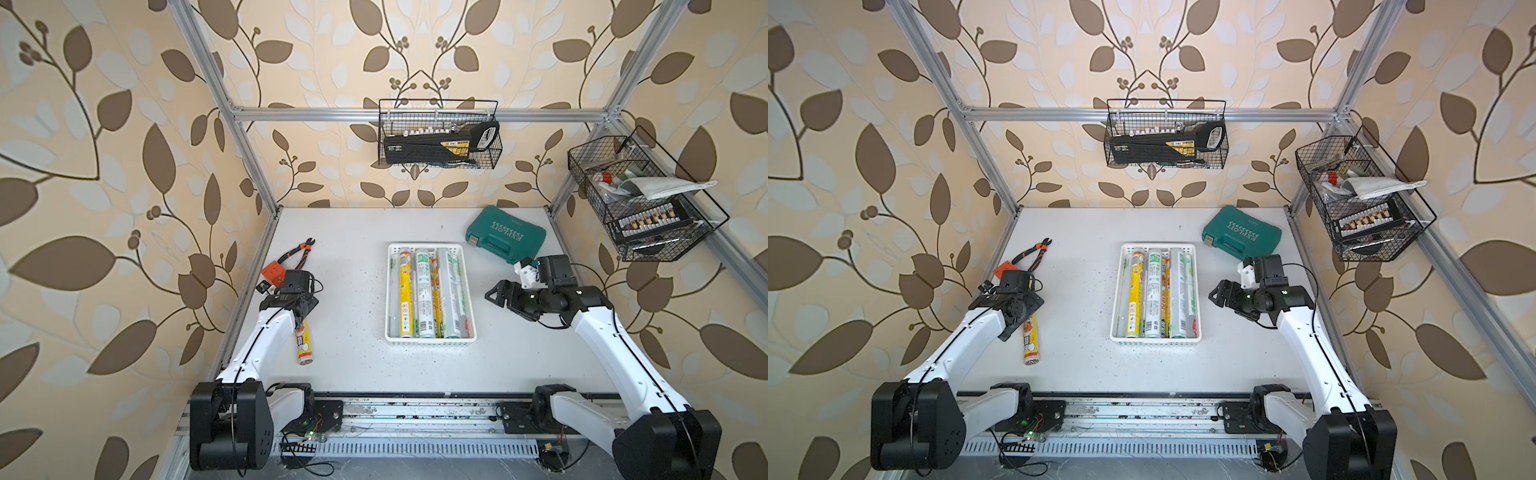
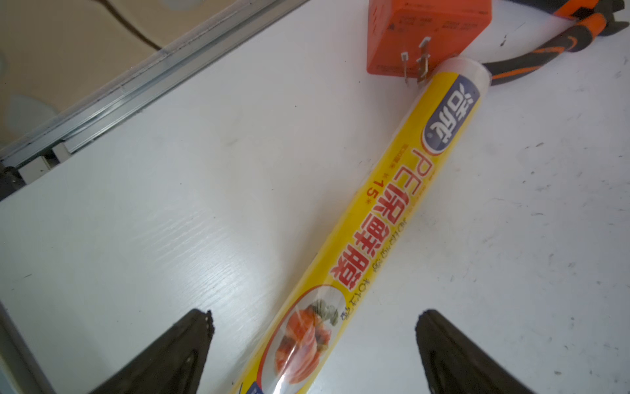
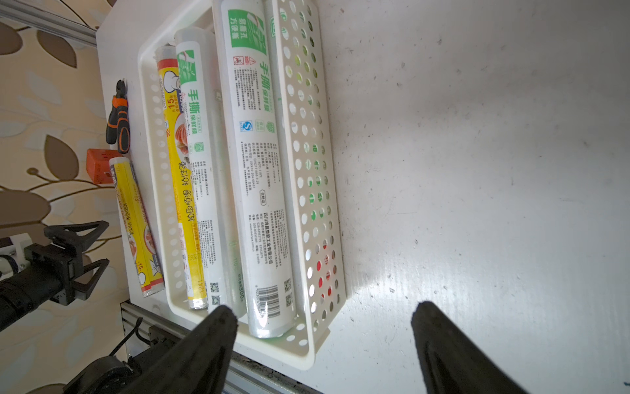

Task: Put the plastic wrap into the basket
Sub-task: Pick up the plastic wrap from the center of the board.

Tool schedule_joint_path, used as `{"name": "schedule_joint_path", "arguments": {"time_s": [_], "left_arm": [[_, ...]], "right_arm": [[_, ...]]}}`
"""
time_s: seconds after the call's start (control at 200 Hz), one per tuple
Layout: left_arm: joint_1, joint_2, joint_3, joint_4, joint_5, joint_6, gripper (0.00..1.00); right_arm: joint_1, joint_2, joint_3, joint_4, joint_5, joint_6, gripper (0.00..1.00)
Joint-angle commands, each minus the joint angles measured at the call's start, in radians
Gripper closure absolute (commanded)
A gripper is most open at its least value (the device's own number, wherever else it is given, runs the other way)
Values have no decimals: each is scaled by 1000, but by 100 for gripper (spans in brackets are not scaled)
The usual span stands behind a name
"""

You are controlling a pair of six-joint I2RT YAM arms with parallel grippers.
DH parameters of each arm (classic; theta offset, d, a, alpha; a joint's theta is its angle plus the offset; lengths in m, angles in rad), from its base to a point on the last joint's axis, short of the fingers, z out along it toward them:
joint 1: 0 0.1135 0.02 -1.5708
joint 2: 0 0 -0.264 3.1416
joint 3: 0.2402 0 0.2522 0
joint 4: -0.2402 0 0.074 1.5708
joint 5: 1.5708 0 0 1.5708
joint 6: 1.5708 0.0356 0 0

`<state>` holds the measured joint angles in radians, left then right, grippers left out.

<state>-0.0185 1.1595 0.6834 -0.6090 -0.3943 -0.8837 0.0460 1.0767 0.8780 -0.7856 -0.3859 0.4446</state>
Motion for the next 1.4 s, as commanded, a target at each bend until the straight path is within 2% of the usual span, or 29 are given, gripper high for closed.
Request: {"name": "schedule_joint_path", "arguments": {"time_s": [0.0,0.16,0.405,0.675,1.17,1.29,1.395], "left_arm": [[16,42,7,44,77,45,1],[23,99,5,78,156,102,1],[29,124,-3,102,189,165,1],[31,226,36,109,315,216,3],[50,247,65,72,265,203,9],[72,262,68,77,277,205,13],[96,275,64,93,316,206,21]], "right_arm": [[6,9,17,-13,-13,-3,16],[6,8,12,-14,-10,-7,16],[5,6,7,-15,-9,-10,16],[6,1,1,-15,-8,-12,16],[6,2,-3,-18,-4,-18,16],[5,3,-4,-20,-1,-21,16],[6,5,-4,-20,1,-24,16]]}}
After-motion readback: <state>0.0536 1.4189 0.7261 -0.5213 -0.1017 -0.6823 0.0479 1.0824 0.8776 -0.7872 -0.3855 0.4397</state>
